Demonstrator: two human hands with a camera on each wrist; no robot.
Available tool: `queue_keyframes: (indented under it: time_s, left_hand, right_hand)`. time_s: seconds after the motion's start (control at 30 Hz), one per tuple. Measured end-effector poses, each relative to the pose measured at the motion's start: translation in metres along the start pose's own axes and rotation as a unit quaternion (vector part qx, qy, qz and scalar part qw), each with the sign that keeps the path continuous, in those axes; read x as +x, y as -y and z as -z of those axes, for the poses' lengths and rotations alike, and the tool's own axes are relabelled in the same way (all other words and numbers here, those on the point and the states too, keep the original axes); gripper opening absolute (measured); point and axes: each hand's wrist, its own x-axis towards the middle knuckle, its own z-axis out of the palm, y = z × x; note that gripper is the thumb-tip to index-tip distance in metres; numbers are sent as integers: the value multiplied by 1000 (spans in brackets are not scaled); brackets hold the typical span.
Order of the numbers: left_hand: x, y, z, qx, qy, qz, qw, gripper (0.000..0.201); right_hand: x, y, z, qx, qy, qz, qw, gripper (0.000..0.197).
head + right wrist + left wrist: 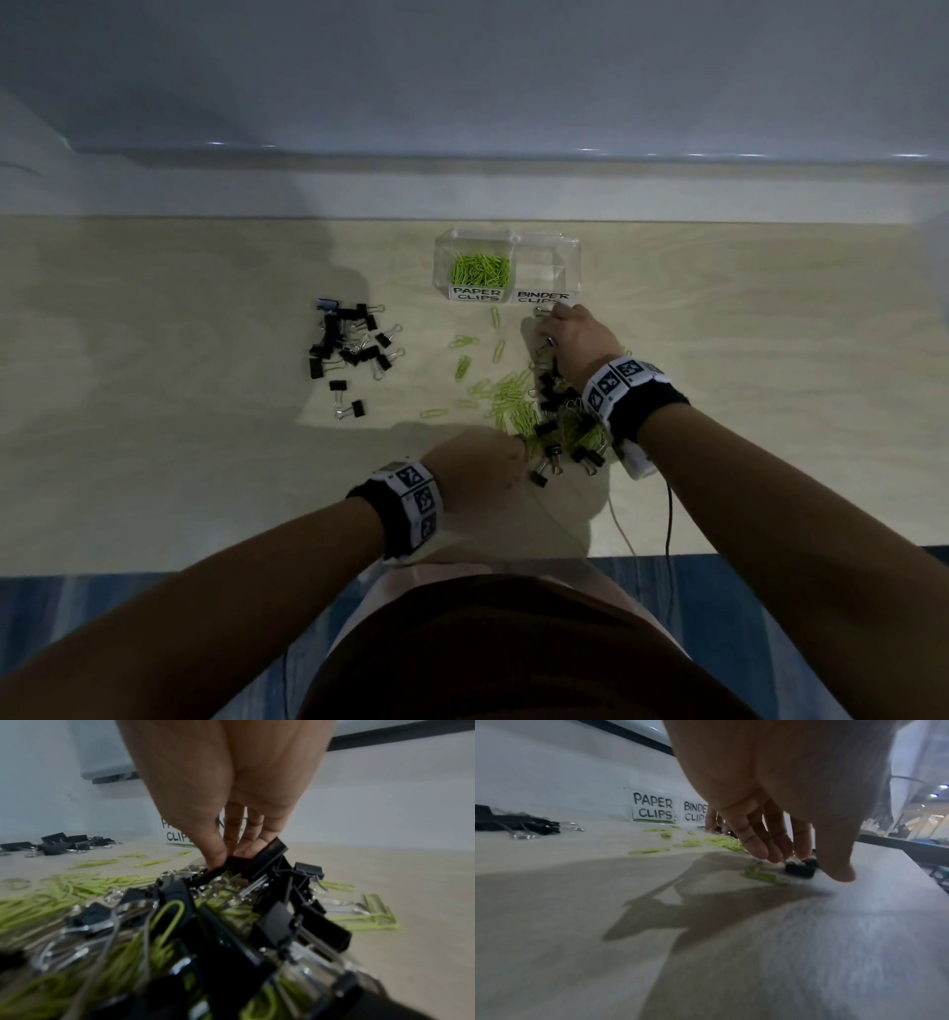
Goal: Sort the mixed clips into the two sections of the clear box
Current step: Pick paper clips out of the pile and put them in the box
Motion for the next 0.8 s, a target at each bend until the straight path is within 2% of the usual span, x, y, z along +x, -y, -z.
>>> queue_keyframes:
  time_s: [0.07,0.17,0.23,0.3,0.43,0.53,0.6,0.67,0.8]
  left_hand:
    - [0,-1,-4,1,-11,-8,1000,21]
    - [0,-1,-12,-14,-67,-16,998,6]
    - [-1,-2,-13,-47,-98,-12,994,4]
    - [-7,0,-6,-105,-131,10,986,7]
    - [-34,24,13,-151,-242,160,945,11]
    - [-57,50,23,-111,-290,291,905,16]
    - [-64,59,26,-66,-294,337,892,19]
    - [-62,57,28,-36,-285,336,897,21]
    - [-31,21,26,-91,-188,220,953,26]
  right_hand:
    - [-2,-1,0,16,-11,-8,1000,35]
    - [-7,-2,1,60,-31,-11,998,24]
    - [-12,-5,2,80,-36,-16,996,19]
    - [-18,-12,1,109,-83,-33,990,17]
    - [-39,-34,3,196,-212,-128,949,10]
    - [-60,-49,-3,159,-232,-159,946,13]
    - [-73,-47,-10,132,-242,-135,952,13]
    - [-83,-33,-19,131,-235,-86,959,11]
    - [-98,6,-42,140,-155,21,978,10]
